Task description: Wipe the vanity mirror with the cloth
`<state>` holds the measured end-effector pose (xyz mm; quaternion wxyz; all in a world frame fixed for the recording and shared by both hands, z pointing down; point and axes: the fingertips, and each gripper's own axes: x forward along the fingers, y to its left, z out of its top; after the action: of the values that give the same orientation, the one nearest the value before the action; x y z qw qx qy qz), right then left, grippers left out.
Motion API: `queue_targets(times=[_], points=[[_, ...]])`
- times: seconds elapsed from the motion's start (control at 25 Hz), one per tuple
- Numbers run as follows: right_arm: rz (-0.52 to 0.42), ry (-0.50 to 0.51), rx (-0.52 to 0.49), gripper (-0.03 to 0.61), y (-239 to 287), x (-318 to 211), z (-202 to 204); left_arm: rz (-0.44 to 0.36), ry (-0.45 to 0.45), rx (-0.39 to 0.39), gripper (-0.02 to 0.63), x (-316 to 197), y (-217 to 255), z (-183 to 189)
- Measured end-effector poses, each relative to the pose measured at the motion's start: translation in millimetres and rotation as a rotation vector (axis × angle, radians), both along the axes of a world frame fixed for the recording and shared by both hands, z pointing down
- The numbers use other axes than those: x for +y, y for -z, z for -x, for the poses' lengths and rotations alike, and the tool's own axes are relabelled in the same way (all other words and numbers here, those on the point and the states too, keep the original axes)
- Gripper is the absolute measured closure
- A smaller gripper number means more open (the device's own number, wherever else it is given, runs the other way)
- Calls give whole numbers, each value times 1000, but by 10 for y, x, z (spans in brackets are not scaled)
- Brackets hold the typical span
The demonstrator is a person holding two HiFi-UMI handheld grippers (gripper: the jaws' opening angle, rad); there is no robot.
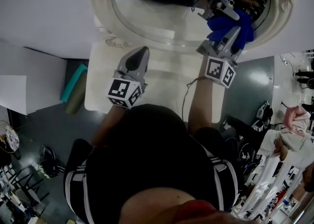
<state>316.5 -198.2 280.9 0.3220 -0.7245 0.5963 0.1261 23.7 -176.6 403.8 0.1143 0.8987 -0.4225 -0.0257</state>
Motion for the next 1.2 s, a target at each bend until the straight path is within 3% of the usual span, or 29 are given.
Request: queue_targets(times=[0.56,1.2], points=[[6,17,114,537,273,-87,389,-1,27,21,606,53,-31,101],[25,91,291,537,480,-391,1714,-11,57,37,604,63,27,611]])
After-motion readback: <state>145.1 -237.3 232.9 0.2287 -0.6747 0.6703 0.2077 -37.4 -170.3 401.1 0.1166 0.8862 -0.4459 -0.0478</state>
